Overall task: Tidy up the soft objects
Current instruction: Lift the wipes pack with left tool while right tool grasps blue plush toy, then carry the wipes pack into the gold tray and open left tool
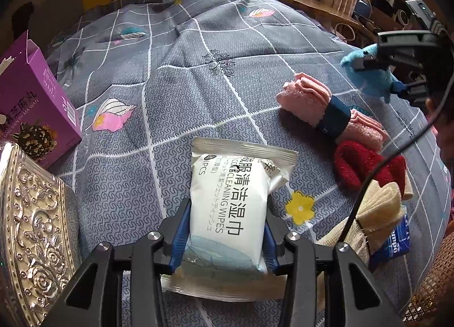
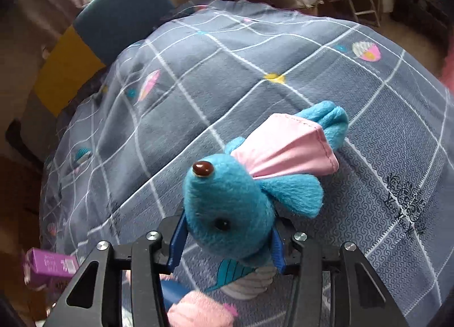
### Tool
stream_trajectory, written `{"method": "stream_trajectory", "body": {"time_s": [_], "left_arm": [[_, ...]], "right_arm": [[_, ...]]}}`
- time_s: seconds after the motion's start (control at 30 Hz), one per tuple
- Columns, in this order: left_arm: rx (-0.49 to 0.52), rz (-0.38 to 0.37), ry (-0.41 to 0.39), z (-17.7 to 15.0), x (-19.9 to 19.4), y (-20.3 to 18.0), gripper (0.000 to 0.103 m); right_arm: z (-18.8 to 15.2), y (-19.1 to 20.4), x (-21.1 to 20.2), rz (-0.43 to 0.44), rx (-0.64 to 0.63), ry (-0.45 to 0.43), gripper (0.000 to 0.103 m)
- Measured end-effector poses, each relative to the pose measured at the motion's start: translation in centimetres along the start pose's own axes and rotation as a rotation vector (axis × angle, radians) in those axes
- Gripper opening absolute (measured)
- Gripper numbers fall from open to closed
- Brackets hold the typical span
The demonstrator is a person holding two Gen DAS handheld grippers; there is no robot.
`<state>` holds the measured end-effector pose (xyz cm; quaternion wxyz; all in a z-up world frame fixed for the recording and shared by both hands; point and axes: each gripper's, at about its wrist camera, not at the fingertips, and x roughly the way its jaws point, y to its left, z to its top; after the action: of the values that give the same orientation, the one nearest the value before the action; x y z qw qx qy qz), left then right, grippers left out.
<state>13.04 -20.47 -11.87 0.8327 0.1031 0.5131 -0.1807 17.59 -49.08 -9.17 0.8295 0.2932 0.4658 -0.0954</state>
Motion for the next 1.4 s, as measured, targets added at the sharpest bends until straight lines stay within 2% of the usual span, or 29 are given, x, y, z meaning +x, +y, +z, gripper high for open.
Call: {"method": "stream_trajectory", "body": {"time_s": [0.1,0.13,0.27,0.4,0.57,0.67,0.77,0.87,0.93,1.03,1.13,1.3,1.4], "left_arm": [[-0.005,-0.01,0.015,0.2,-0.1,0.2,0.043],[-0.007,-0.012,0.021,0.2,-0.3,0.2,0.042],[-0.017,-0.018,0.009,0.4,-1.6,0.4,0.042],[-0.006,-0.034,-0.03,1.5,-3.9,0.4,0.042],[-0.004,-0.048,-0.09,5.5,-6.9,1.5,0.042],[-0.048,-0.05,-0.118,9.0,-8.6,3.6,0.042],[-0.123,-0.023,-0.151,12.3,-10.3,7.5,0.042],[-0.209,0.02,-0.194,14.4,-12.2,12.3,0.042],[-0.274,0.058,-0.218,14.6,-13.5,16.1,0.042],[-0.35,0.114,-0.24,13.2,-14.9,21.2,0.042],[-0.413,0.165,-0.245,9.6,-15.9,25.9,0.042],[-0.542,0.217,-0.242,0.8,-17.4,32.4,0.042],[-0.656,0.233,-0.239,-5.3,-18.4,35.9,0.042]], "right_arm": [[-2.3,1.3,-0.8,-0.128,-0.131,0.001,0.052],[-3.1,1.1,-0.5,-0.143,-0.142,0.027,0.051],[-4.8,-0.8,1.2,-0.159,-0.12,0.116,0.054],[-5.2,-1.0,1.5,-0.148,-0.112,0.134,0.056],[-5.5,-0.8,1.6,-0.155,-0.135,0.132,0.057],[-5.4,-0.8,1.4,-0.149,-0.129,0.13,0.057],[-5.5,-0.7,1.1,-0.153,-0.157,0.124,0.057],[-5.6,0.1,1.3,-0.165,-0.198,0.113,0.056],[-5.8,0.5,1.4,-0.176,-0.227,0.107,0.056],[-6.0,1.0,1.4,-0.195,-0.27,0.1,0.055],[-6.1,1.2,1.6,-0.207,-0.294,0.097,0.055],[-6.2,1.2,1.4,-0.22,-0.305,0.091,0.054],[-6.3,1.4,1.7,-0.23,-0.312,0.088,0.054]]}}
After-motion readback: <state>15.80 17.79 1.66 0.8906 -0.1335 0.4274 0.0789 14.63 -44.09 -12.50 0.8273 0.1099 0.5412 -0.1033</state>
